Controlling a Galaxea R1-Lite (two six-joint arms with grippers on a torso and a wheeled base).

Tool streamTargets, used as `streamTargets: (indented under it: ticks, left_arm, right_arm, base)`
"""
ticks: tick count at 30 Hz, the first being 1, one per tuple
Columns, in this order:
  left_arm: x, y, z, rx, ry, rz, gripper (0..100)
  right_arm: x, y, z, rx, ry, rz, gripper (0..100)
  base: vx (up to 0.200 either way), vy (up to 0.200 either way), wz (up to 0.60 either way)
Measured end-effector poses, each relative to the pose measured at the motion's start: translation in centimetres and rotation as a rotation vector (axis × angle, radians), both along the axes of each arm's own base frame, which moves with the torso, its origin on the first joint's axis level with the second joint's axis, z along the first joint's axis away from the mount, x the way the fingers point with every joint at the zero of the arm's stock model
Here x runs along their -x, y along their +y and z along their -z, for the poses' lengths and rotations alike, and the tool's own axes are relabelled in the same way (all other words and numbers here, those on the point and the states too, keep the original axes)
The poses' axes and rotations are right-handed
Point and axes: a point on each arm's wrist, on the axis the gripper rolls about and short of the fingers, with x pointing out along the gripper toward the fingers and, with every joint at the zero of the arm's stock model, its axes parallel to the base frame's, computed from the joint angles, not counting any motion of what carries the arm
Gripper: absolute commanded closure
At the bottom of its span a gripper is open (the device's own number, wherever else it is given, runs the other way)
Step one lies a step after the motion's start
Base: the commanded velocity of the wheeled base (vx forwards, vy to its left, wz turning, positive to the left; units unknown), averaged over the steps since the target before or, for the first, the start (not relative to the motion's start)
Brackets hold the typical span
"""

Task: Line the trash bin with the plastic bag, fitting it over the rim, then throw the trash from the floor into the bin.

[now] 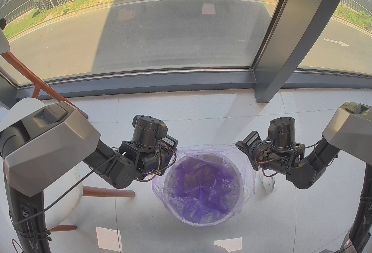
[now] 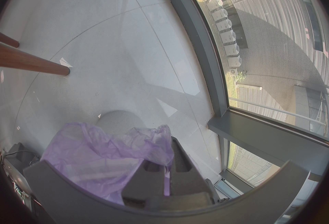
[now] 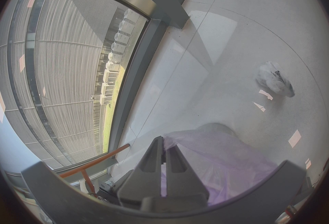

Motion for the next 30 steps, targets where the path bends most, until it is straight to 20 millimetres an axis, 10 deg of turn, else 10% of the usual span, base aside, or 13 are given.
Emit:
streamTargets:
  ticks: [24,25,30]
  left_arm:
    - [-2.5,0.0,1.7,0.001,0.005,-0.022,100]
    - [-2.5,0.0,1.7,0.0,0.007,-0.021,0]
    - [-2.4,-0.1,1.8,-0.002,0.01,-0.019,0]
  right_arm:
    - [-3.5,-0.9,3.2,0.071,-0.003,0.028,100]
    - [-3.5,-1.0,3.3,0.074,-0.001,0.03,0]
    - [-3.7,-1.7,3.4,0.076,0.003,0.048,0]
  base:
    - [0.0,0.0,0.0]
    - [0.0,0.0,0.0]
    - [0.0,0.0,0.0]
